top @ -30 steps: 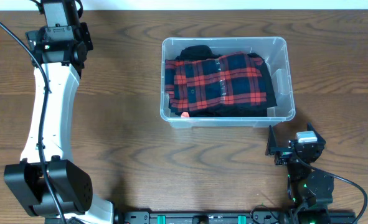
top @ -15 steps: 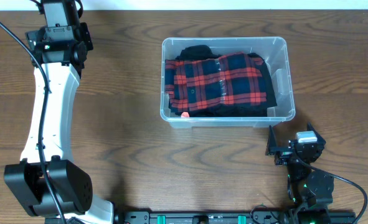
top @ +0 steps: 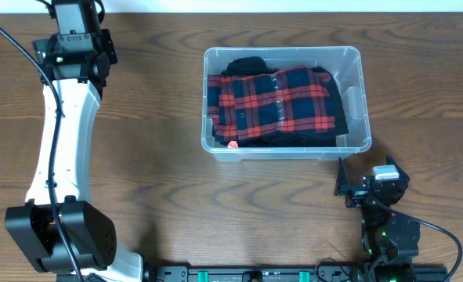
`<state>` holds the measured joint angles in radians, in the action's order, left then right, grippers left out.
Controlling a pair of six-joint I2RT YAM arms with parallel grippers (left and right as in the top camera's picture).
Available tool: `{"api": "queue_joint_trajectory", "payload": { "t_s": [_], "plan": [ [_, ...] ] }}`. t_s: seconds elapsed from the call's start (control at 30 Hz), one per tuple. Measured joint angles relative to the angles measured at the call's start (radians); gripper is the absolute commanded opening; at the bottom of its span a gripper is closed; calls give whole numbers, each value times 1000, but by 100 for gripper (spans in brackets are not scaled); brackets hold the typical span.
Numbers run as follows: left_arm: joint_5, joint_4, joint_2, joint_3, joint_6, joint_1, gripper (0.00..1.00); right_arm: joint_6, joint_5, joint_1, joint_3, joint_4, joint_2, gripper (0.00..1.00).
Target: Pack container
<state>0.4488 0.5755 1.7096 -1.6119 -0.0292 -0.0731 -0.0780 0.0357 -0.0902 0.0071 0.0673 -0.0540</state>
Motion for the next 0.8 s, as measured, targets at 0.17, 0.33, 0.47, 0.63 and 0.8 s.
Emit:
{"api": "queue_joint_trajectory", "payload": {
  "t_s": [0.17, 0.33, 0.47, 0.63, 0.8],
  "plan": [
    [0, -1, 0, 3, 0, 0, 98, 0, 0, 0, 0, 0, 0, 99],
    [0, -5, -41, 92, 0, 14, 98, 0, -1, 0, 0, 0, 0, 99],
    [0, -2, -142, 239, 0, 64, 98, 0, -2, 0, 0, 0, 1, 99],
    [0, -2, -306, 441, 0, 143, 98, 0, -3, 0, 0, 0, 3, 99],
    [0, -1, -460, 647, 0, 190, 98, 0, -2, 0, 0, 0, 3, 99]
  ]
}}
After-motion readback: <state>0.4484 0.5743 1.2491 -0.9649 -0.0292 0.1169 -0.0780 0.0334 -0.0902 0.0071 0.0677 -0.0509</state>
